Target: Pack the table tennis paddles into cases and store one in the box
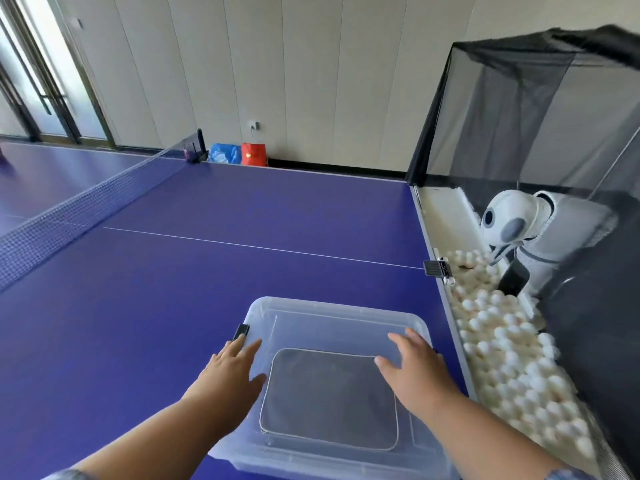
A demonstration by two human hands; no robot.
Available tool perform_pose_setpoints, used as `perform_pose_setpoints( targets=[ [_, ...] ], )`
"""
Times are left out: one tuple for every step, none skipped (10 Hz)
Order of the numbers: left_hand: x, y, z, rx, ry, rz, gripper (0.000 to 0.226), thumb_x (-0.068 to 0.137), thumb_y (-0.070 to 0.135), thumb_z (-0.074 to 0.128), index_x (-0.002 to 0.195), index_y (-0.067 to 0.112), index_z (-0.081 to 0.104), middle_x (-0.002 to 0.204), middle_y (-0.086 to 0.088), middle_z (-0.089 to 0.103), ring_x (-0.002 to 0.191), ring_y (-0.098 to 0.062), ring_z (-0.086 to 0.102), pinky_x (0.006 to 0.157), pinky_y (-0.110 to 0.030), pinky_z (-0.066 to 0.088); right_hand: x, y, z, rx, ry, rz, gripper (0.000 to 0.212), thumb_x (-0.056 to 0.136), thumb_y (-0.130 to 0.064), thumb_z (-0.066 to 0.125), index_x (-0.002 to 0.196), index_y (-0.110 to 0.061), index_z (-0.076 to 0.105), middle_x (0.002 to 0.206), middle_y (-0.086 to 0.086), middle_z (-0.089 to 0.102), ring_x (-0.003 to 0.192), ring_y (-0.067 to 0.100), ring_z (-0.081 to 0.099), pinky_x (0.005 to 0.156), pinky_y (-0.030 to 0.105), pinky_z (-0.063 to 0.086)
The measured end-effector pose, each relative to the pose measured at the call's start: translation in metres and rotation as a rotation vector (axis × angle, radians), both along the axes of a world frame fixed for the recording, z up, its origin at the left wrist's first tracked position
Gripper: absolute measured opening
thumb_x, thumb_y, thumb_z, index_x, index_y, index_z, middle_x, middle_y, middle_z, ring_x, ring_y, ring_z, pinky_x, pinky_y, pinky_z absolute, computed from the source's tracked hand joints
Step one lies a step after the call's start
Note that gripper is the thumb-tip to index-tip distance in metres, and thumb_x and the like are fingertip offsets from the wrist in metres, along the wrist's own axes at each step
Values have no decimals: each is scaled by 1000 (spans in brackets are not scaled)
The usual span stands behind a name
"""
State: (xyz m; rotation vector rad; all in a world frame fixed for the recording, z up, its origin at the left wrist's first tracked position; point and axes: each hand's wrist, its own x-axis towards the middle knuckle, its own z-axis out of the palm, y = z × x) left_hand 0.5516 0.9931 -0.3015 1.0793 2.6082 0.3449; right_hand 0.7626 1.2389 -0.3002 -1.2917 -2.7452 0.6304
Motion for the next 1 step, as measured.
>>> perform_pose_setpoints(
  targets=[
    [-19,6,47,97,98,-24,60,99,48,44,153,30,25,163,2,21,150,-23,16,121,-41,16,-6,2,57,91,204,-52,57,93,-47,61,143,-21,51,155,3,40,143,20,37,115,45,30]
  ],
)
